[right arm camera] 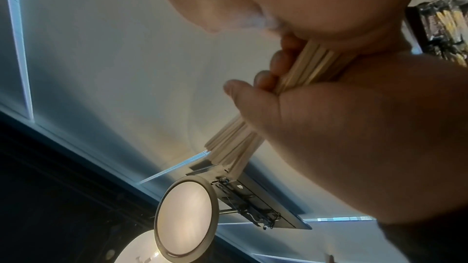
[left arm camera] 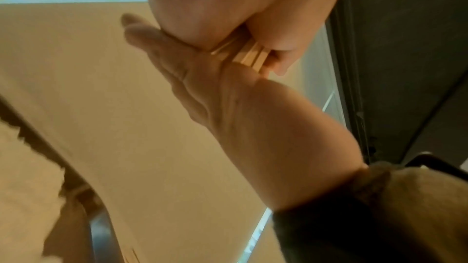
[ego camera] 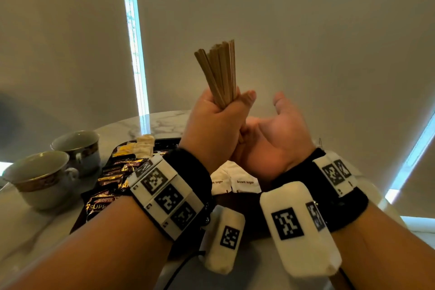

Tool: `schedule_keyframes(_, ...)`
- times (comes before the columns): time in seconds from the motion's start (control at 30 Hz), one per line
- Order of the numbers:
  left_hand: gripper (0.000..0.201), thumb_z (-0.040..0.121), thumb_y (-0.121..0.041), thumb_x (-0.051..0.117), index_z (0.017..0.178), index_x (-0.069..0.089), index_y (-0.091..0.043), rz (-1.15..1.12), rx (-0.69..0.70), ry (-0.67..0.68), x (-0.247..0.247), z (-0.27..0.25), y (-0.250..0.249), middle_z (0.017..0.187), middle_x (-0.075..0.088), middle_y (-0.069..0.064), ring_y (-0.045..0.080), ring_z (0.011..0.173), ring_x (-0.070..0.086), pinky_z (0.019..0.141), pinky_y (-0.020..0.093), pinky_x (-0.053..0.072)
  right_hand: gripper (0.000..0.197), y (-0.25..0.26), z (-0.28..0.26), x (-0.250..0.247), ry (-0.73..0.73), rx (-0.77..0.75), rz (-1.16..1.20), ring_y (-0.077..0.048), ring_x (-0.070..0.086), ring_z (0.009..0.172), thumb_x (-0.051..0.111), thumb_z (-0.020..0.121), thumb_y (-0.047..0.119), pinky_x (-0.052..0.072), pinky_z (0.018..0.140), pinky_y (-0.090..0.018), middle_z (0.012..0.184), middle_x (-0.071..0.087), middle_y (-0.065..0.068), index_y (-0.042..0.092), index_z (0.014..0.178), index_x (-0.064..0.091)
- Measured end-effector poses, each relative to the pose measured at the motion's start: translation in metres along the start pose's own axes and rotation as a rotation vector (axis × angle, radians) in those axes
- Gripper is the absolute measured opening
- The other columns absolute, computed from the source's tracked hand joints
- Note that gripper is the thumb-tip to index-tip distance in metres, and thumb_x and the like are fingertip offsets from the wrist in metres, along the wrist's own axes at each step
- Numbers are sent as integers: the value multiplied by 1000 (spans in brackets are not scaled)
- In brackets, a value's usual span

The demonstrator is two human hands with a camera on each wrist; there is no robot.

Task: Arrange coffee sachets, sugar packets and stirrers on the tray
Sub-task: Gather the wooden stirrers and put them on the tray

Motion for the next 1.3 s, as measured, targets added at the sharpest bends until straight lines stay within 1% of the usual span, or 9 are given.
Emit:
schedule_keyframes(0.13,17,95,-28,69,83,58,-23,327,-60,194,7,7,3,61,57,-3,15,55,55,59,36,55,106,26,-1,-17,-145,-107,-395,-31,64,105,30,81,90,40,102,-49,111,66,-21,-1,129,54)
schedule_keyframes(0.2,18,95,-30,69,82,57,-30,599,-84,393,21,1,11,63,58,-8,9,54,55,55,29,53,100,63,-12,-17,-233,-330,-637,-33,60,117,38,73,92,42,104,-55,127,62,-19,15,136,50)
schedule_keyframes(0.3,13,98,-34,65,88,56,-31,897,-58,467,28,-2,18,76,58,-6,8,66,55,61,22,44,74,86,-32,5,-289,-521,-1238,-4,68,81,51,67,89,52,70,-34,87,71,15,31,113,57)
schedule_keyframes(0.37,8,99,-34,62,103,61,-27,954,-56,439,29,-1,19,81,60,-4,8,69,56,61,19,43,40,81,-35,13,-287,-543,-1436,0,64,60,64,83,62,49,56,-22,69,68,13,27,102,60)
schedule_keyframes(0.53,21,94,-36,70,83,53,-32,858,-76,333,22,2,17,74,59,-4,7,61,56,54,20,41,9,84,-32,9,-255,-584,-1282,-12,61,61,65,95,23,49,54,-24,72,62,0,17,91,61)
schedule_keyframes(0.8,18,95,-32,67,83,54,-29,843,-38,321,23,3,17,70,59,-4,6,53,54,48,13,39,13,82,-28,12,-198,-641,-1251,-22,67,73,69,90,30,58,68,-42,81,65,-4,23,94,58)
schedule_keyframes(0.93,20,100,-35,61,83,50,-33,869,-23,352,24,1,17,69,56,-8,5,57,53,51,13,36,12,81,-30,14,-210,-605,-1344,-9,61,68,53,101,37,51,63,-29,83,61,2,27,102,58)
schedule_keyframes(1.13,14,97,-39,66,94,57,-28,827,-60,358,20,5,20,80,67,0,15,69,66,71,32,60,33,79,-30,12,-195,-558,-1254,-20,54,68,35,106,24,46,58,-35,82,56,-9,19,98,66)
schedule_keyframes(1.3,19,97,-39,65,84,54,-29,906,-52,334,15,5,19,73,61,-3,9,61,57,59,21,47,31,78,-29,10,-212,-550,-1317,-16,58,73,38,106,24,49,65,-31,83,62,-3,20,100,68)
Point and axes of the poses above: each hand's wrist, its own z-axis towards the middle knuckle, its own x-axis out of the palm, y = z × x, the point moved 10 cm from there along z, towards the middle knuckle
